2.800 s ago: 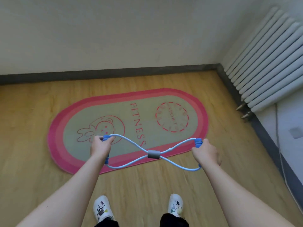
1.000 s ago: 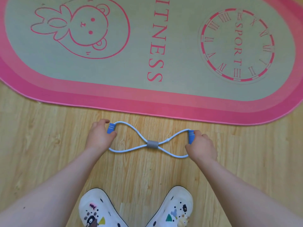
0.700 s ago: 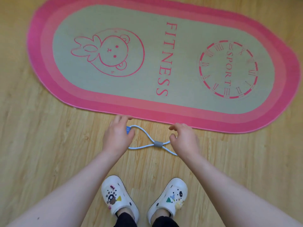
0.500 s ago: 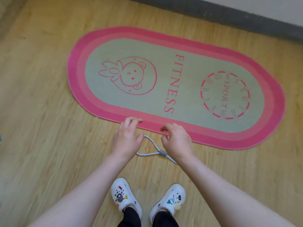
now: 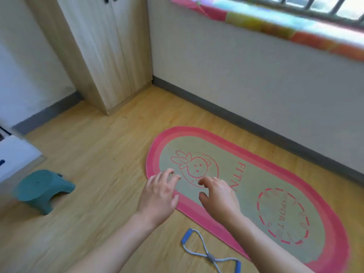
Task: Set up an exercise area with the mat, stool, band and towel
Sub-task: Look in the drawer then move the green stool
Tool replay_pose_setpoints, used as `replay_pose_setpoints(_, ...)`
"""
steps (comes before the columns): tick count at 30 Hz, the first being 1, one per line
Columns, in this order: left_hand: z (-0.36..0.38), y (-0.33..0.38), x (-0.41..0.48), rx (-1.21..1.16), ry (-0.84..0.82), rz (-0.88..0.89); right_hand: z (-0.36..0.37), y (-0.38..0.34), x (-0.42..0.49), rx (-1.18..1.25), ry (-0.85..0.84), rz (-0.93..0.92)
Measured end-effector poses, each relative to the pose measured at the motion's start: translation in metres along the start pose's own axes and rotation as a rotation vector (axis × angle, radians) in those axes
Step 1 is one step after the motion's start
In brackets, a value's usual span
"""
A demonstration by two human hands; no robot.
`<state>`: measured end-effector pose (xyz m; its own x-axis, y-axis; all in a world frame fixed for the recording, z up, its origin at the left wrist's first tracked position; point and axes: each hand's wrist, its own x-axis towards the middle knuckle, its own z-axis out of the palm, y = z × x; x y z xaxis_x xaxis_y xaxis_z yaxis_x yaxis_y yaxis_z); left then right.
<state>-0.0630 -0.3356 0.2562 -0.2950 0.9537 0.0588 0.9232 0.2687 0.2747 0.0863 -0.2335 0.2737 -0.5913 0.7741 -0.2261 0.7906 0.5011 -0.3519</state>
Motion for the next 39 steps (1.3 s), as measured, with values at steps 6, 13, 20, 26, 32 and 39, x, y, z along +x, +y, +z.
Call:
replay_pose_setpoints(6,-0.092,-0.075,-0.031,0.028,0.096,-0.148,-0.023,-0.126,0.014,-0.031,0.023,-0.164)
replay_pose_setpoints(13,-0.165,-0.181,-0.091,-0.015,0.212,-0.434,-0.004,-0.276,0.032,-0.038,-0.023,-0.386)
replay_pose_setpoints(20,-0.206,-0.261,-0.148,-0.066,0.312,-0.711,0.025,-0.398,0.036,-0.064,-0.103,-0.597)
replay_pose_setpoints(26,-0.220,-0.329,-0.178,-0.061,0.370,-0.904,0.060,-0.483,0.059,-0.097,-0.194,-0.737)
replay_pose_setpoints(32,-0.234,-0.409,-0.172,-0.091,0.392,-1.068,0.090,-0.572,0.117,-0.109,-0.271,-0.847)
replay_pose_setpoints(39,-0.257,-0.498,-0.140,-0.086,0.359,-1.252,0.115,-0.671,0.197,-0.102,-0.401,-0.957)
